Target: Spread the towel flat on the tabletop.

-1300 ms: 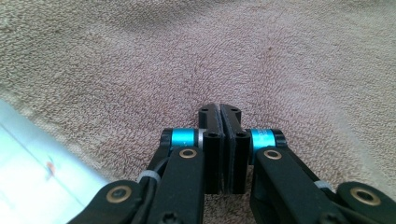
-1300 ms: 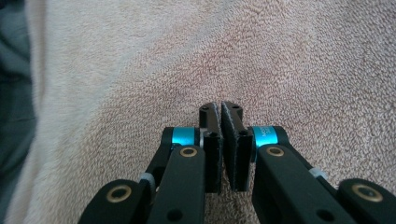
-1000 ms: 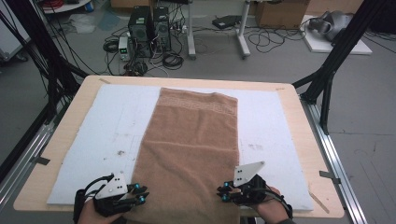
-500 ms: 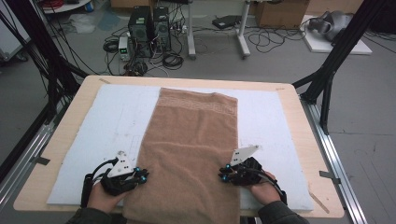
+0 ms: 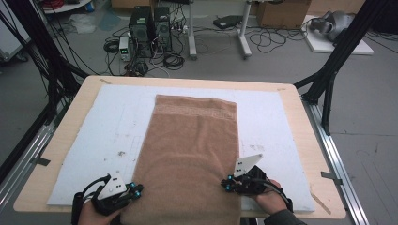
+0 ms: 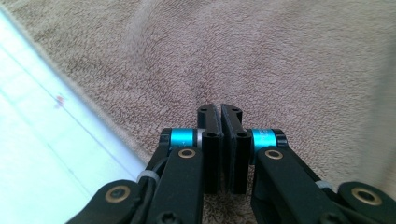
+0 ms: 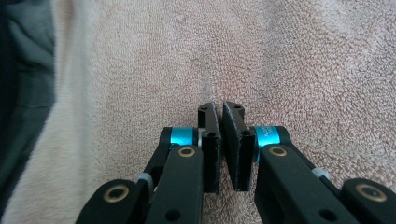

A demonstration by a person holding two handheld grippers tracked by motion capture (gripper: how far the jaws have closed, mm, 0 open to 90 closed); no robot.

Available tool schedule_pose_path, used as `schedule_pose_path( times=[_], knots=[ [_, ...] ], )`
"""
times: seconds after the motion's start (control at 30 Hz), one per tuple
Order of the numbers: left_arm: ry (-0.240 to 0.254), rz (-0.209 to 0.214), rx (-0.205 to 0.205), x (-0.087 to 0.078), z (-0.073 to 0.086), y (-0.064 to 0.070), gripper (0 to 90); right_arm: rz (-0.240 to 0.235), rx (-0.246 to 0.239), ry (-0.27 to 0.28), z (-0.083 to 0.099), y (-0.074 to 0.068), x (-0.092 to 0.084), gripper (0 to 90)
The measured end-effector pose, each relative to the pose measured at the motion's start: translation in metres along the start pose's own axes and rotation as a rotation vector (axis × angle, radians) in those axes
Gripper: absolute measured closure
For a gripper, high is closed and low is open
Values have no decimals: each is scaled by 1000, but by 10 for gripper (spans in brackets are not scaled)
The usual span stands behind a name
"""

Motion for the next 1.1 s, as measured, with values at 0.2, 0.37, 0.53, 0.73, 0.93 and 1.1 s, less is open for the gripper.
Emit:
schedule_pose_path(
  times=[0.2, 0.37, 0.53, 0.73, 0.93, 1.1],
  knots=[
    [9, 19, 2, -10, 6, 18, 861, -39, 34, 40, 4, -8, -9, 804],
    [39, 46, -34, -9, -11, 7, 717, 7, 76, 90, 1, 3, -18, 638],
    [84, 60, -47, -2, -38, -10, 577, 52, 115, 116, -5, 21, -22, 509],
    [134, 72, -86, 7, -68, -36, 451, 120, 176, 150, -14, 53, -32, 338],
    [151, 38, -103, 14, -91, -56, 372, 186, 200, 166, -21, 75, -43, 271],
    [161, 20, -116, 18, -104, -67, 360, 208, 203, 170, -28, 85, -45, 256]
  ],
)
Point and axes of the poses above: each handheld gripper's, and its own axes: x roughly forward along the jaws, z roughly out of its underside, y roughly to its right, the point moved 5 cm from there along x, roughly forward along the jaws, and after that the axes turned 7 degrees about -x, right-handed, at the moved point
